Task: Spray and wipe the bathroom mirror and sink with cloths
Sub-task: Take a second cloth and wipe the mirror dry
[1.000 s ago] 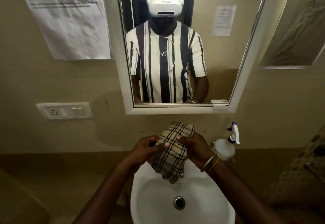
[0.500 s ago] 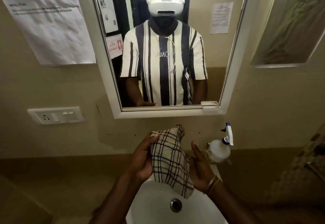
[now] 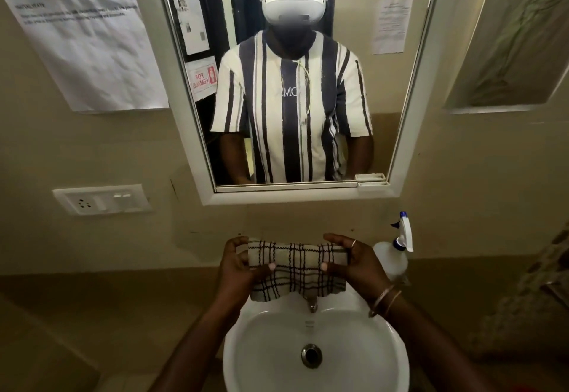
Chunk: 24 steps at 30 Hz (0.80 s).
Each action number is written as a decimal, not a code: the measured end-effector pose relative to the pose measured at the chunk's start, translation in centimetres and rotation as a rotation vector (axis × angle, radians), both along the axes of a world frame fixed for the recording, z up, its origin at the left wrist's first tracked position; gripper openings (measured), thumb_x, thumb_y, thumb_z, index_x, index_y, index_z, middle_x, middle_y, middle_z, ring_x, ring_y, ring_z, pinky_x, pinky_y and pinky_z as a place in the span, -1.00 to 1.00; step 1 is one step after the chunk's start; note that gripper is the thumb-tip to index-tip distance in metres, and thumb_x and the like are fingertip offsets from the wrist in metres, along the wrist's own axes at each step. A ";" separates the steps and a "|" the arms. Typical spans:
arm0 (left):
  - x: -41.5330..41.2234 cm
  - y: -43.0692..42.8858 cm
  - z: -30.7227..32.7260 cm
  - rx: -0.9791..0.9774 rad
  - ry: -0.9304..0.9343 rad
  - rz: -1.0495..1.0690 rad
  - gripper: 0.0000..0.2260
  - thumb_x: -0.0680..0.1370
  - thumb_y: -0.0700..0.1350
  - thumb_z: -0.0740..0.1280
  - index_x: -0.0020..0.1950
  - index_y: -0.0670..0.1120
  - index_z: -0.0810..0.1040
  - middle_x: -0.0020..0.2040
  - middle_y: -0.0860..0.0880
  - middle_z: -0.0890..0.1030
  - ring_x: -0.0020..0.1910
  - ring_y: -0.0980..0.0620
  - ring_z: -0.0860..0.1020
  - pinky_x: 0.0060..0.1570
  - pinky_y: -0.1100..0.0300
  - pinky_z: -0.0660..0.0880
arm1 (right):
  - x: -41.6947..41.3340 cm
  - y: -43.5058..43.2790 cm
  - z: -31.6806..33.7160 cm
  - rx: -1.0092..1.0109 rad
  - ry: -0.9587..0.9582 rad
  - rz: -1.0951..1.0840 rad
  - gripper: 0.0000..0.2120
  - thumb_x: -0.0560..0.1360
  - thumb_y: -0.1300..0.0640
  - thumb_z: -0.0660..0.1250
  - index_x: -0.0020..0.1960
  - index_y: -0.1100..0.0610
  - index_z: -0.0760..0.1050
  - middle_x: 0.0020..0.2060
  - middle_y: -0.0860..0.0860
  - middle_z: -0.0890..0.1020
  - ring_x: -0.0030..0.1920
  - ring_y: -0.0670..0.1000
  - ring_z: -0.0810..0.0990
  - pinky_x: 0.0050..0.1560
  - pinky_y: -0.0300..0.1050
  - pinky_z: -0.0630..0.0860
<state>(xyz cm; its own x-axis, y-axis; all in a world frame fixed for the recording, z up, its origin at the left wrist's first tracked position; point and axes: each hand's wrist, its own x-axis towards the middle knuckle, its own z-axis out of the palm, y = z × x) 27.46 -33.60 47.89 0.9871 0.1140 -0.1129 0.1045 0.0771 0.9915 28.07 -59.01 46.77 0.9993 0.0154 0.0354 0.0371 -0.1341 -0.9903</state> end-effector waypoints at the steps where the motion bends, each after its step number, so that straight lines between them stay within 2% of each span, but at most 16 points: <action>1: 0.0 -0.1 0.1 0.010 -0.017 0.014 -0.32 0.36 -0.40 0.57 0.34 0.03 0.40 0.05 -0.11 0.73 0.03 -0.07 0.72 -0.09 -0.01 0.69 | 0.2 0.1 0.5 -0.076 -0.032 -0.033 -0.50 0.36 0.36 0.59 0.23 0.04 0.62 0.02 -0.01 0.73 0.04 -0.05 0.73 0.02 -0.16 0.69; 3: 0.0 -0.4 0.3 0.067 -0.066 0.029 -0.28 0.38 -0.40 0.56 0.36 0.16 0.42 -0.01 -0.04 0.74 -0.02 0.03 0.73 -0.10 0.04 0.69 | 0.6 -0.2 1.0 -0.282 -0.130 -0.090 -0.65 0.35 0.28 0.62 0.05 -0.04 0.69 -0.06 -0.07 0.71 0.00 -0.10 0.69 0.07 -0.12 0.67; 4: 0.0 -0.4 0.6 0.131 -0.095 0.033 -0.31 0.39 -0.39 0.55 0.36 0.18 0.47 -0.03 0.01 0.75 -0.03 0.07 0.73 -0.08 0.05 0.69 | 0.9 -0.4 1.0 -0.397 -0.200 -0.109 -0.70 0.35 0.25 0.62 -0.04 -0.08 0.71 -0.09 -0.09 0.66 -0.03 -0.16 0.64 0.03 -0.15 0.62; 6: 0.1 -0.2 1.1 0.282 -0.166 0.053 -0.49 0.39 -0.35 0.56 0.24 0.07 0.63 -0.05 0.05 0.75 -0.02 0.07 0.72 -0.04 0.06 0.70 | 1.3 -0.9 1.1 -0.505 -0.298 -0.099 -0.76 0.33 0.21 0.63 -0.14 -0.09 0.71 -0.04 -0.09 0.56 0.00 -0.21 0.54 -0.01 -0.25 0.50; 9: 0.3 0.0 1.8 0.469 -0.242 0.080 -0.72 0.38 -0.26 0.60 0.00 0.03 0.71 -0.12 0.07 0.73 -0.10 0.07 0.71 -0.13 0.12 0.69 | 1.2 -1.4 2.3 -0.422 -0.260 0.011 -0.85 0.35 0.14 0.60 -0.17 -0.05 0.67 0.24 -0.17 0.51 0.24 -0.25 0.47 0.17 -0.25 0.50; 10: 0.3 0.1 2.0 0.519 -0.262 0.077 -0.75 0.38 -0.22 0.61 -0.04 0.06 0.71 -0.10 0.09 0.71 -0.10 0.10 0.69 -0.12 0.12 0.68 | 1.0 -1.5 3.0 -0.366 -0.229 0.058 -0.88 0.35 0.07 0.56 -0.17 -0.04 0.65 0.23 -0.19 0.56 0.23 -0.24 0.52 0.17 -0.18 0.55; 12: 0.5 0.1 2.1 0.572 -0.305 0.058 -0.77 0.36 -0.15 0.63 -0.10 0.08 0.68 -0.01 0.05 0.59 -0.04 0.12 0.61 -0.05 0.16 0.62 | 0.9 -1.7 4.0 -0.215 -0.175 0.117 -0.79 0.29 -0.05 0.49 -0.17 0.04 0.61 -0.04 -0.13 0.70 0.01 -0.15 0.66 -0.01 -0.14 0.61; 14: 0.7 0.2 2.4 0.485 -0.311 -0.022 -0.77 0.37 -0.17 0.63 -0.13 0.03 0.63 0.09 0.02 0.56 0.07 0.07 0.58 0.05 0.15 0.58 | 0.6 -1.9 4.8 -0.039 -0.115 0.119 -0.72 0.23 -0.05 0.49 -0.20 0.12 0.55 -0.28 -0.04 0.65 -0.21 -0.05 0.63 -0.20 -0.19 0.56; 16: 0.6 0.0 2.9 0.276 -0.229 -0.159 -0.84 0.46 -0.17 0.56 -0.12 -0.04 0.58 0.17 -0.01 0.63 0.15 -0.07 0.61 0.11 -0.06 0.64 | 0.1 -1.9 5.5 0.170 -0.023 0.179 -0.73 0.20 0.05 0.51 -0.22 0.13 0.51 -0.33 0.04 0.58 -0.28 0.02 0.57 -0.28 -0.16 0.53; 17: 0.4 -0.1 3.2 0.174 -0.175 -0.223 -0.87 0.51 -0.15 0.50 -0.10 -0.07 0.56 0.15 -0.07 0.67 0.13 -0.15 0.64 0.10 -0.17 0.64 | -0.2 -2.1 5.7 0.273 0.035 0.227 -0.75 0.20 0.10 0.51 -0.22 0.13 0.50 -0.31 0.06 0.56 -0.28 0.04 0.56 -0.28 -0.12 0.53; 19: -0.3 -0.5 4.0 -0.050 -0.072 -0.285 -0.95 0.58 -0.15 0.40 0.00 -0.12 0.57 0.07 -0.19 0.70 0.07 -0.25 0.68 0.07 -0.29 0.62 | -0.8 -2.2 6.2 0.428 0.135 0.322 -0.78 0.27 0.14 0.51 -0.17 0.13 0.51 -0.23 0.11 0.56 -0.21 0.10 0.57 -0.18 0.00 0.56; 21: -1.0 -1.2 5.0 -0.159 -0.027 -0.263 -0.85 0.61 -0.14 0.35 0.15 -0.14 0.58 0.09 -0.22 0.71 0.08 -0.25 0.69 0.09 -0.31 0.61 | -1.2 -2.4 6.0 0.620 0.203 0.415 -0.77 0.38 0.16 0.48 -0.01 0.17 0.54 -0.06 0.18 0.58 -0.05 0.18 0.58 0.00 0.16 0.56; 24: -1.4 -1.9 6.0 -0.218 -0.020 -0.220 -0.77 0.61 -0.11 0.36 0.23 -0.16 0.57 0.11 -0.23 0.71 0.10 -0.25 0.69 0.12 -0.28 0.61 | -1.7 -2.2 4.7 0.902 0.257 0.439 -0.54 0.42 0.18 0.52 0.27 0.19 0.51 0.24 0.28 0.56 0.23 0.30 0.53 0.20 0.29 0.53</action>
<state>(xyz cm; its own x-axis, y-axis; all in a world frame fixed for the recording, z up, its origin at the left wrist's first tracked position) 26.06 -35.55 53.93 0.9876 -0.1271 -0.0920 0.1232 0.2656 0.9562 26.39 -61.23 51.46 0.8909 0.4542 0.0009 -0.3234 0.6357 -0.7009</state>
